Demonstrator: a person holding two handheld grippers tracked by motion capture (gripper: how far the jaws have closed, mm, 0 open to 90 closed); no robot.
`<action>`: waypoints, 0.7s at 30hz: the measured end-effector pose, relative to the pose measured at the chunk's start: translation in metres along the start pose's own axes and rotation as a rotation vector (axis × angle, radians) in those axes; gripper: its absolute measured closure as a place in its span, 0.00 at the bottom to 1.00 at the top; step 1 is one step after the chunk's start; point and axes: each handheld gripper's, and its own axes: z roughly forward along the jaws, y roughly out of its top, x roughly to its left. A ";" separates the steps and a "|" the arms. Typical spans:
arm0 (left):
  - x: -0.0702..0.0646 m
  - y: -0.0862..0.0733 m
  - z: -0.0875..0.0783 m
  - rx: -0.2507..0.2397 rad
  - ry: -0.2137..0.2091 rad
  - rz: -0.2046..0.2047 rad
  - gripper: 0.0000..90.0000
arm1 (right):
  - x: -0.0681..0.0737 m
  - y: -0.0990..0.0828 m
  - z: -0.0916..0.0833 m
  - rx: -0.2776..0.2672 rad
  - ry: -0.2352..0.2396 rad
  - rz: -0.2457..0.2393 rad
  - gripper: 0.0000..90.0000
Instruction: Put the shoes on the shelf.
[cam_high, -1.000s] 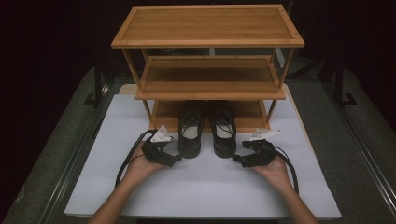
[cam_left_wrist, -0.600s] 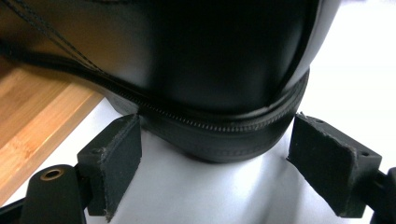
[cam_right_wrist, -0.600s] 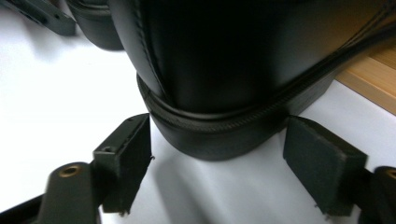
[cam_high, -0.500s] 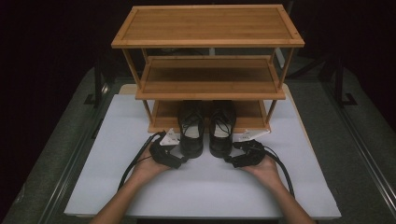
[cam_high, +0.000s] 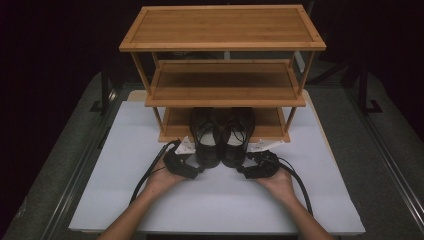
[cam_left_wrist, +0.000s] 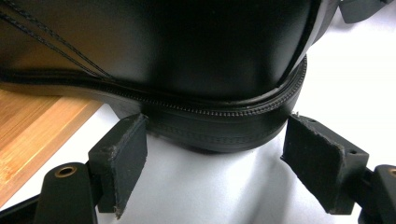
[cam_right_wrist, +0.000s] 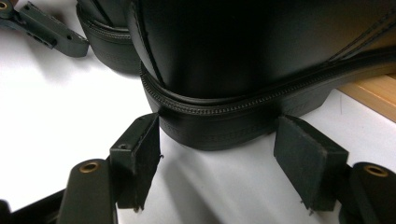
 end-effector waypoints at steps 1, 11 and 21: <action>0.000 0.001 0.000 0.005 0.002 0.007 0.24 | 0.000 0.001 0.000 0.000 0.000 0.002 0.35; 0.009 0.012 -0.009 -0.041 -0.026 -0.026 0.23 | -0.006 0.010 -0.007 -0.022 0.025 0.027 0.35; 0.024 0.025 -0.005 -0.079 -0.024 -0.047 0.23 | -0.020 0.018 -0.001 -0.014 0.026 0.041 0.35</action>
